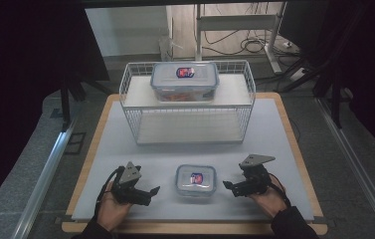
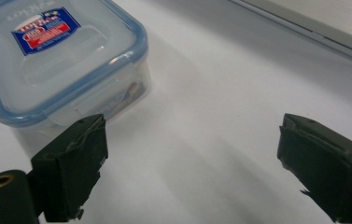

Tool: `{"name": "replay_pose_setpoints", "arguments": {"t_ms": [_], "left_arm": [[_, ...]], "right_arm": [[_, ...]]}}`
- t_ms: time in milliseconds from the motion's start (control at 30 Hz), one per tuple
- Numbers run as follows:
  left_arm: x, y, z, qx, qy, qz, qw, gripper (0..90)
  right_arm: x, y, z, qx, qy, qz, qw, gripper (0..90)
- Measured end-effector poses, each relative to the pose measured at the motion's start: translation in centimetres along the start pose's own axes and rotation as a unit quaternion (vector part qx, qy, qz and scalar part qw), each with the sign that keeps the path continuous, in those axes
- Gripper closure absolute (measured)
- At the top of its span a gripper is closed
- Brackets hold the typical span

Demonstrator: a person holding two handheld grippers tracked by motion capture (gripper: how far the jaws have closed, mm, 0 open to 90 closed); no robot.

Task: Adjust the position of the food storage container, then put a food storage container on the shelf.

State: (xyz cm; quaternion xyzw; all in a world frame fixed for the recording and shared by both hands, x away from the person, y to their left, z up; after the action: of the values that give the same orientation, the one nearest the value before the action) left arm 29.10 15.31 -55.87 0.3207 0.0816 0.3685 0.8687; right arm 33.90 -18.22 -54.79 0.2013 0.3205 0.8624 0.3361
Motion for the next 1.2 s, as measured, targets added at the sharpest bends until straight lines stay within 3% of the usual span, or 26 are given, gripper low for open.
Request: {"name": "replay_pose_setpoints", "arguments": {"t_ms": [400,600,733,867,1033,1200], "left_arm": [[-0.2,-0.1,0.3,0.003,0.013,-0.005,0.9999,1.7],[-0.3,-0.1,0.5,0.008,0.015,-0.009,0.9998,1.9],[-0.4,-0.2,0.6,0.012,0.019,-0.018,0.9996,1.9],[-0.5,0.0,1.1,0.001,0.028,-0.038,0.9989,2.2],[-0.6,-0.1,1.9,-0.008,0.032,-0.05,0.9982,7.0],[-1.1,-0.9,2.9,-0.016,0.031,-0.076,0.9965,12.1]], "right_arm": [[-0.3,0.5,0.3,-0.013,-0.006,0.005,0.9999,5.2],[0.0,0.5,0.5,-0.014,-0.007,-0.003,0.9999,3.5],[0.0,0.5,0.5,-0.01,-0.029,-0.001,0.9995,1.9],[0.2,0.8,0.6,0.002,-0.047,0.013,0.9988,2.3],[1.0,1.3,0.8,0.012,-0.036,0.011,0.9992,16.4],[1.9,1.7,1.4,0.004,-0.027,0.029,0.9992,28.8]]}}
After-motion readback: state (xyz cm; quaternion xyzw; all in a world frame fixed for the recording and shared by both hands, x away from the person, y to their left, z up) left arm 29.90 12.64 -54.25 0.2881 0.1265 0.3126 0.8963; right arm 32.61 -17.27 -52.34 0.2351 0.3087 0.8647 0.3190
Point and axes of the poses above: each handheld gripper's, and its own axes: y roughly backward along the jaws, z roughly out of its top, x roughly to its left, the point moved 6 cm from there along -y, roughly forward along the jaws, and after that the axes turned 7 degrees about -y, right-handed, at the moved point
